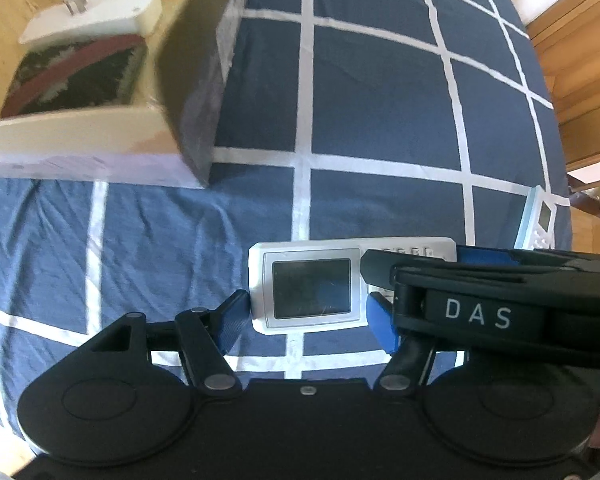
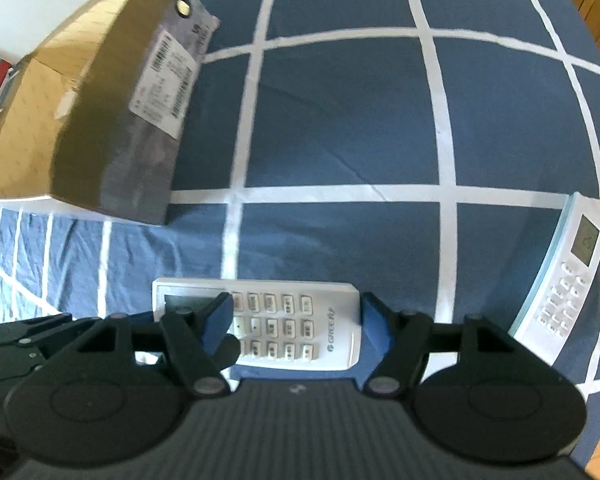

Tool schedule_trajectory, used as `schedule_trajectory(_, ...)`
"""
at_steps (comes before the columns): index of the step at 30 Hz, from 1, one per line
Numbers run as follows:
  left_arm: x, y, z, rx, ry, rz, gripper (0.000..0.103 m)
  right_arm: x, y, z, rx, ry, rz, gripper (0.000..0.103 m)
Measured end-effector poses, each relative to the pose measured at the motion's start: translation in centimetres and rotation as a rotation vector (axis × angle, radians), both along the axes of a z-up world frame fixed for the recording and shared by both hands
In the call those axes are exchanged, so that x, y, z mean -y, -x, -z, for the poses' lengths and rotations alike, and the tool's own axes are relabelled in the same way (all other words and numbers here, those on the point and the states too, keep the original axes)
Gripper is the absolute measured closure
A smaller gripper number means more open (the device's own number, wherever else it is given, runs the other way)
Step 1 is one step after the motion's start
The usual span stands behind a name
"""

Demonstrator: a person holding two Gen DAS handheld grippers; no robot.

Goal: Organize objects
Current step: 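Lift the remote with the right gripper and carry it over the box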

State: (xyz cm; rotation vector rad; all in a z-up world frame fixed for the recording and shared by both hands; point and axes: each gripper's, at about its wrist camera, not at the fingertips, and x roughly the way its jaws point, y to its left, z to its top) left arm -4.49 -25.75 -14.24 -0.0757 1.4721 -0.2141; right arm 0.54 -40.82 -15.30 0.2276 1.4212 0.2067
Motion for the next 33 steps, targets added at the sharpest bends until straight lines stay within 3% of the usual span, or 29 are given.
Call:
schedule_trajectory(18,-6.0,-2.5,-7.9,0.106,-0.001,0.064,0.04,-6.6,-1.1,-7.8,0.107,-0.011,0.083,0.035)
schedule_trajectory(33,-13.5,-5.7,-11.2,0.181,0.01,0.147,0.04,-14.7,-2.5,-11.0,0.19,-0.006,0.176,0.035)
